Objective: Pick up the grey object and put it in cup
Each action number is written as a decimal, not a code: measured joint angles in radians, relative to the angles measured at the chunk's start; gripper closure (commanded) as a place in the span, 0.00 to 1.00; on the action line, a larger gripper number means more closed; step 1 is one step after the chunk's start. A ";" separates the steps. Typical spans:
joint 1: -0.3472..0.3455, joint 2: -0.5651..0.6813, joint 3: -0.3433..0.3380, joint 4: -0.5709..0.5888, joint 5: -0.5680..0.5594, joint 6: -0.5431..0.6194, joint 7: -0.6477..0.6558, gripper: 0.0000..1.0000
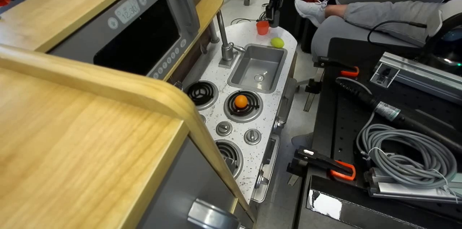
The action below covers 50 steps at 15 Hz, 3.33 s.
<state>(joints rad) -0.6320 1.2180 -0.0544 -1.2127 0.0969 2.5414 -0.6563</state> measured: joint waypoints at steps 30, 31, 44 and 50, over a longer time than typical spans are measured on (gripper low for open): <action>0.003 0.047 0.078 0.187 0.005 -0.175 -0.095 0.83; 0.003 0.054 0.077 0.196 0.005 -0.175 -0.095 0.83; 0.011 0.113 0.047 0.254 0.003 -0.175 -0.095 0.09; 0.012 0.113 0.029 0.263 0.003 -0.175 -0.095 0.00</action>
<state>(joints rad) -0.6195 1.3309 -0.0258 -0.9497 0.1001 2.3661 -0.7516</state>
